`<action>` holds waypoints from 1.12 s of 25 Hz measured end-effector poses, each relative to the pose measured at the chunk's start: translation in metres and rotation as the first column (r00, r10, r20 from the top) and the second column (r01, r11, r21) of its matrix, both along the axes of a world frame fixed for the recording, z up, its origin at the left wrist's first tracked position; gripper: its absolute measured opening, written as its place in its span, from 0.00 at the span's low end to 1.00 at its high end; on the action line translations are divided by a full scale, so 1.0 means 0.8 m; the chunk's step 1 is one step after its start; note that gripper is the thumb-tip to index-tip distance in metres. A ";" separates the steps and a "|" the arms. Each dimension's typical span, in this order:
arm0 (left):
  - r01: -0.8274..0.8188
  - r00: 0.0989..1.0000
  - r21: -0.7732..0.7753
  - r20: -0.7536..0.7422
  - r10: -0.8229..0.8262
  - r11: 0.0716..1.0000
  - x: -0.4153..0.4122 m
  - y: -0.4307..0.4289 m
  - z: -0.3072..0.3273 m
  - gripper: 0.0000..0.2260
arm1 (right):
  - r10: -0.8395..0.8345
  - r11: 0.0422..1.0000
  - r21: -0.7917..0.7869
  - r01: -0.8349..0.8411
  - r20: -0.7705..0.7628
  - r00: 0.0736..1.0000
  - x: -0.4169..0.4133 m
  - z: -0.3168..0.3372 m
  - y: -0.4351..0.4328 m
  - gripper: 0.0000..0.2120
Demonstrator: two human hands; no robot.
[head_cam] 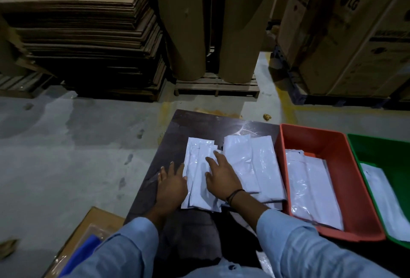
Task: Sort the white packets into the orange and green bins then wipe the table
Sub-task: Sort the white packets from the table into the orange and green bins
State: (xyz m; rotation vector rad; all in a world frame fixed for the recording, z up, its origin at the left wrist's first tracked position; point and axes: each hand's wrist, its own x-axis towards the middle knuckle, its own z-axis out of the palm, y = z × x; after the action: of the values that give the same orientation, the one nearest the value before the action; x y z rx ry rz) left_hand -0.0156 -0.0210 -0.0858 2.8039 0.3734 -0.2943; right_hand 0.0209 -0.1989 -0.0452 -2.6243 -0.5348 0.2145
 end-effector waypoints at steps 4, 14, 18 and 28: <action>0.094 0.994 0.041 -0.051 -0.092 0.995 0.005 0.015 -0.012 0.25 | -0.080 0.995 -0.075 0.067 -0.186 0.979 0.005 -0.015 0.033 0.31; 0.145 0.989 0.093 -0.053 -0.141 0.985 -0.007 0.050 -0.031 0.26 | -0.085 0.962 -0.274 0.015 -0.245 0.966 0.003 -0.055 0.055 0.41; 0.154 0.987 0.115 -0.075 -0.146 0.981 -0.005 0.053 -0.026 0.26 | -0.121 0.978 -0.195 0.080 -0.213 0.970 -0.002 -0.048 0.056 0.36; 0.147 0.987 -0.038 0.078 -0.144 0.988 0.024 0.004 -0.011 0.31 | -0.245 0.945 0.179 0.276 -0.175 0.954 0.029 0.018 0.042 0.33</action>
State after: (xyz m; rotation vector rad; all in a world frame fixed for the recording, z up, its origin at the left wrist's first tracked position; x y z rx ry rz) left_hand 0.0040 -0.0177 -0.0945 2.7940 0.1435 -0.2251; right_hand 0.0443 -0.1651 -0.0305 -2.4241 -0.1442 0.2569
